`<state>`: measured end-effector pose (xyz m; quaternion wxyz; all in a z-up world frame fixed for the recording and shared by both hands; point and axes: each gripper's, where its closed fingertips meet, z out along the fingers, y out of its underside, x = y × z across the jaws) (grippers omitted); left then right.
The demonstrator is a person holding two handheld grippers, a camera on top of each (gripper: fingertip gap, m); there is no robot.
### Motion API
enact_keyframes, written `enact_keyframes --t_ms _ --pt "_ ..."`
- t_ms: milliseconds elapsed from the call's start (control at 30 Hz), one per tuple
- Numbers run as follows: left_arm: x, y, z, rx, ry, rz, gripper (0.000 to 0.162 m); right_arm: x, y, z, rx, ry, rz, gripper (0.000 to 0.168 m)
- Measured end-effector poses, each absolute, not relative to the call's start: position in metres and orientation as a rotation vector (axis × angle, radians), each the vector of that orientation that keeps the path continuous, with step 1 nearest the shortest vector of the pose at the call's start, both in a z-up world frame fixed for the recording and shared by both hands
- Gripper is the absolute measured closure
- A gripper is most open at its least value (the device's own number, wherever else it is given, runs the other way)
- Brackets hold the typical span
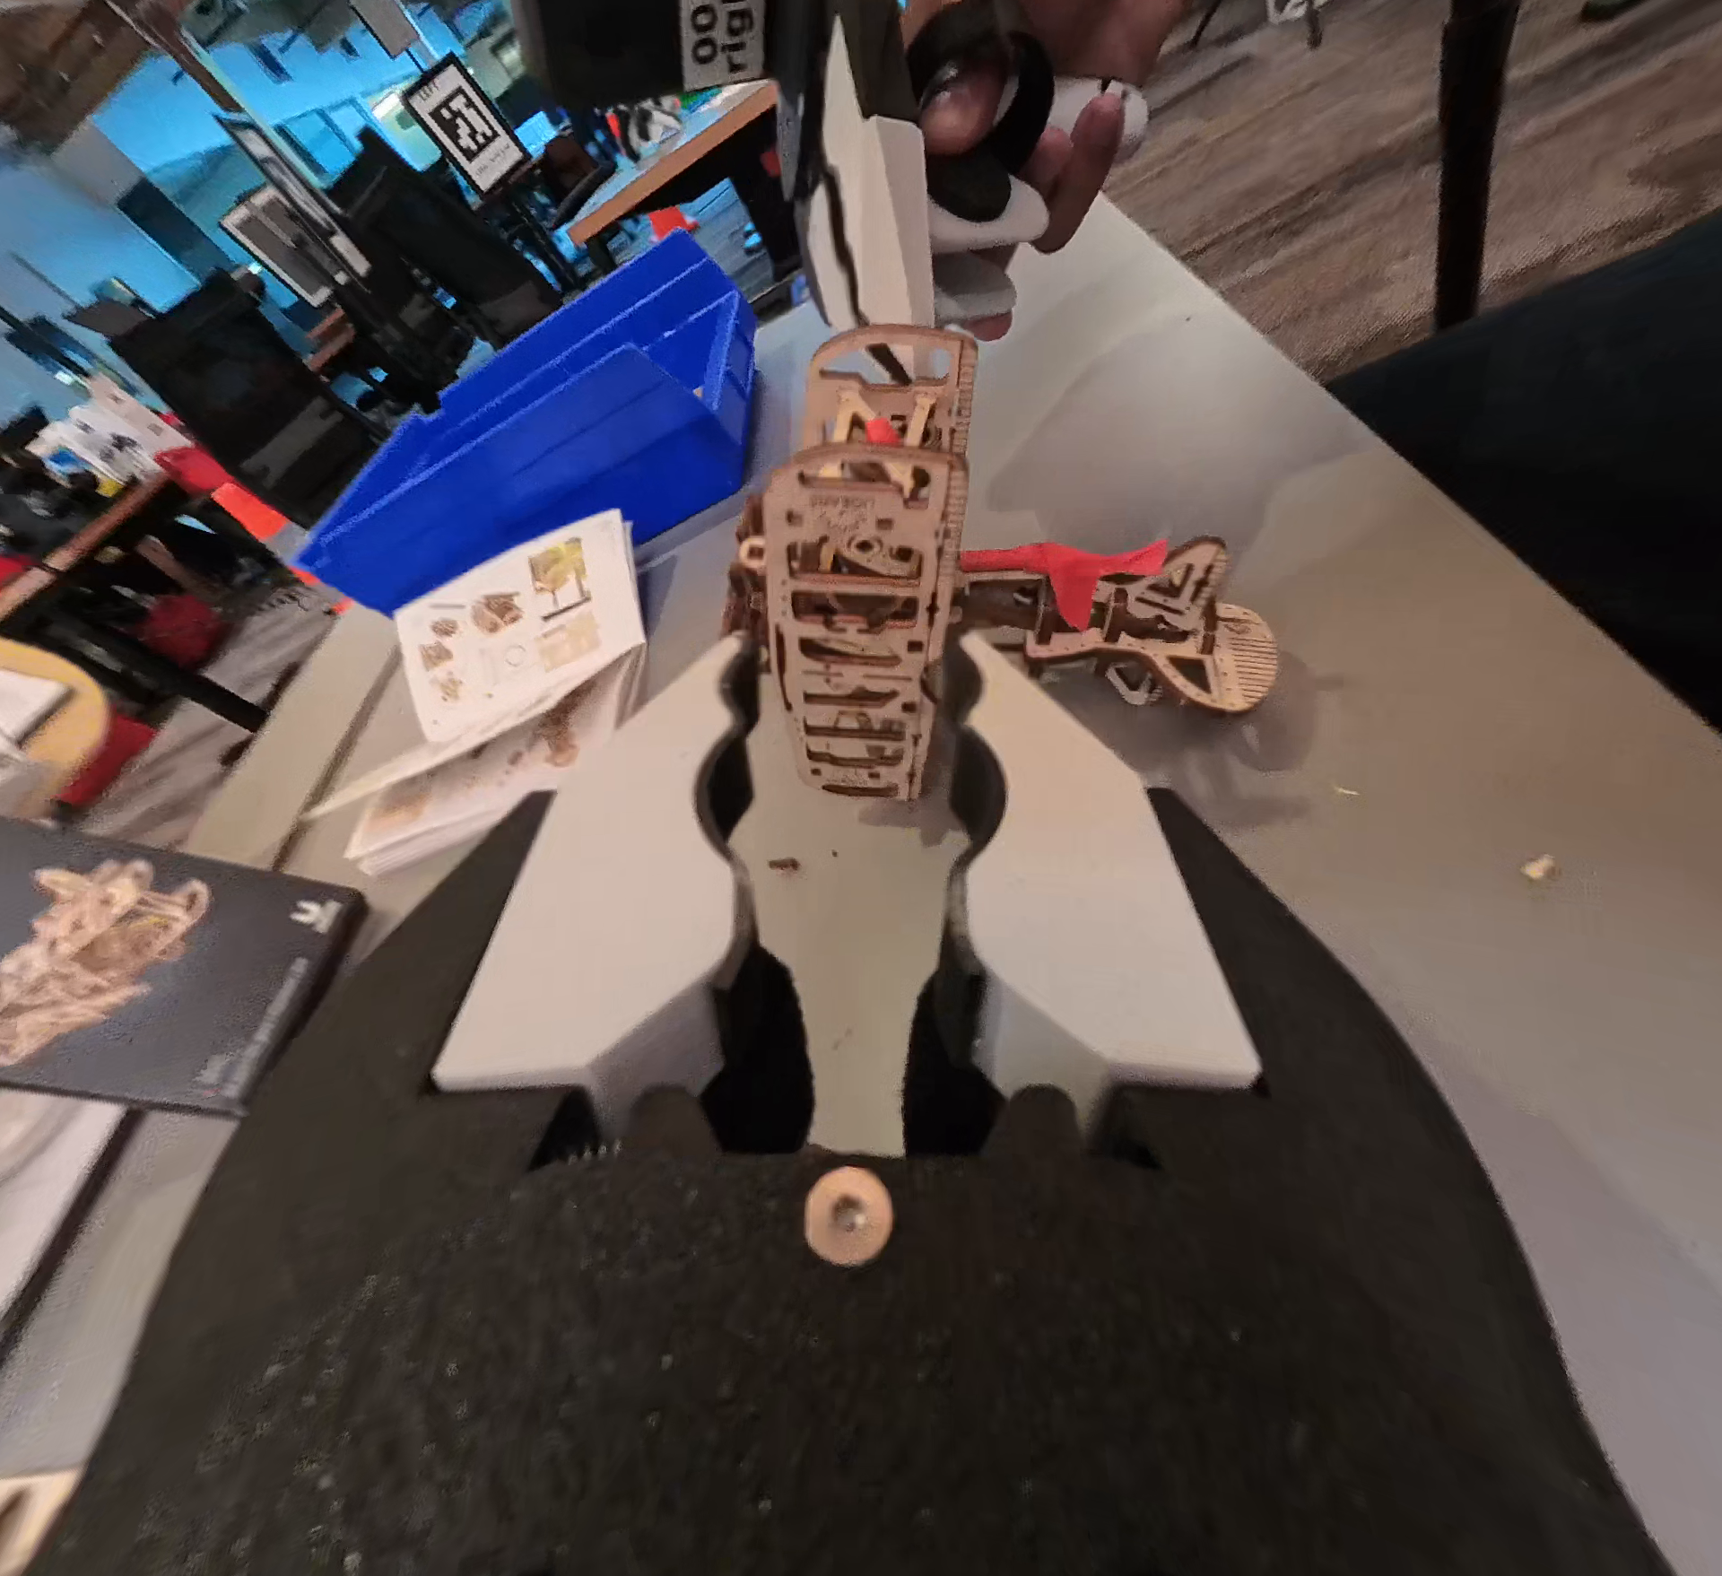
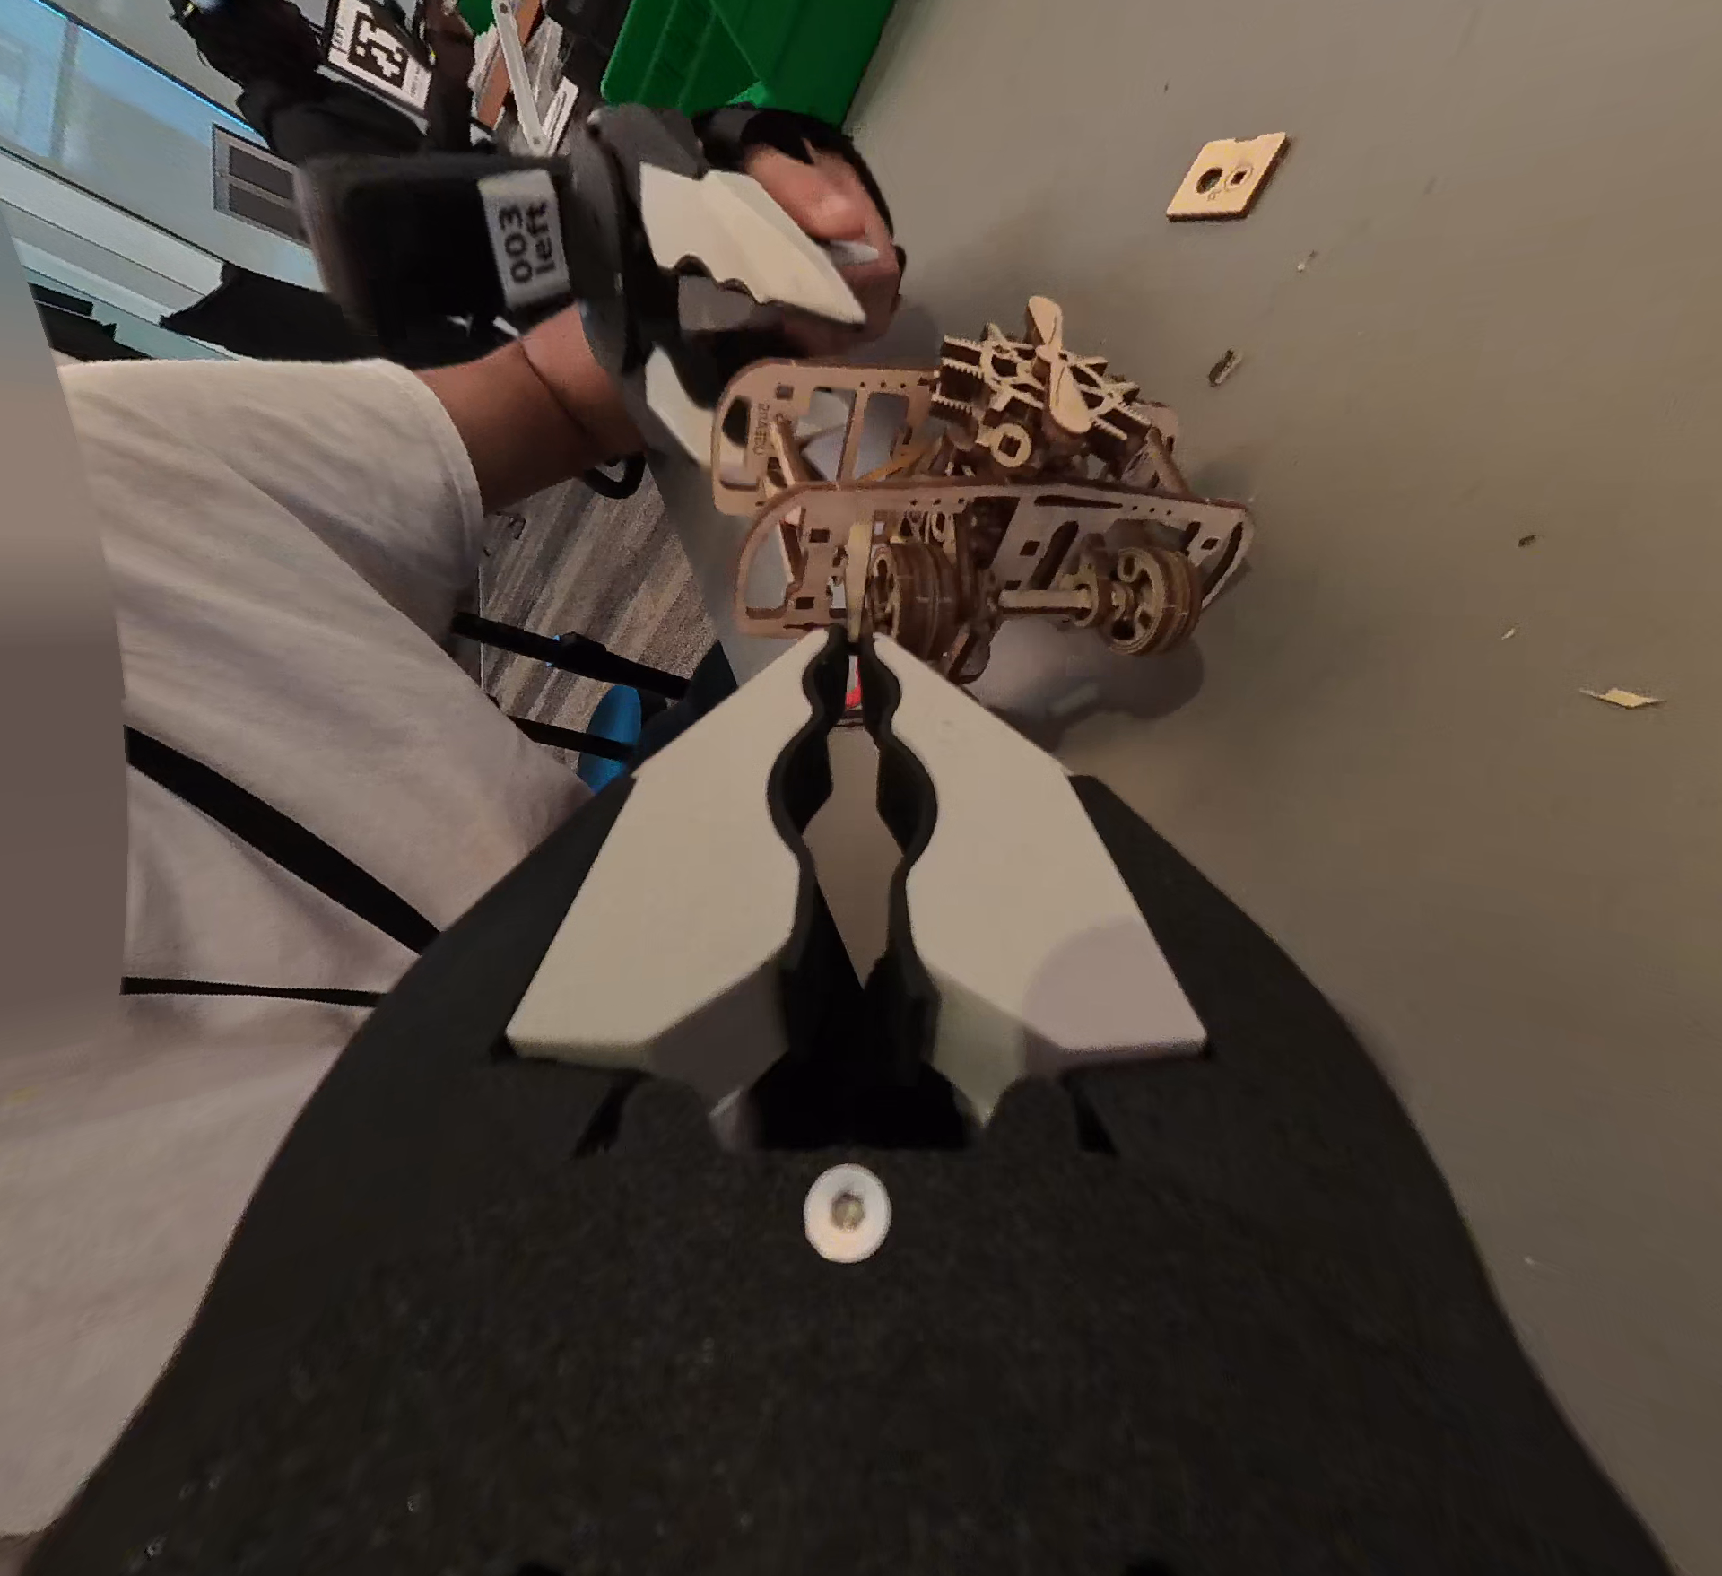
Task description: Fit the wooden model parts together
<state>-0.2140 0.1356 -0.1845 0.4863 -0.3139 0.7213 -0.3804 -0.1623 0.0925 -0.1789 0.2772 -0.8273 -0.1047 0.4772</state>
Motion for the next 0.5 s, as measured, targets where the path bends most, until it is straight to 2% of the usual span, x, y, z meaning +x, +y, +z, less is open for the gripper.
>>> enact_keyframes --t_ms 33,167,500 --pt "-0.216 0.138 -0.185 -0.798 1.751 -0.973 0.136 -0.162 0.092 -0.179 -2.22 -0.296 1.284 0.168" --pt "-0.209 0.139 -0.19 -0.927 1.779 -1.164 0.14 -0.164 0.089 -0.182 -2.191 -0.346 1.334 0.168" --pt "-0.208 0.129 -0.198 -0.939 1.792 -1.199 0.137 -0.155 0.088 -0.174 -2.117 -0.281 1.416 0.168"
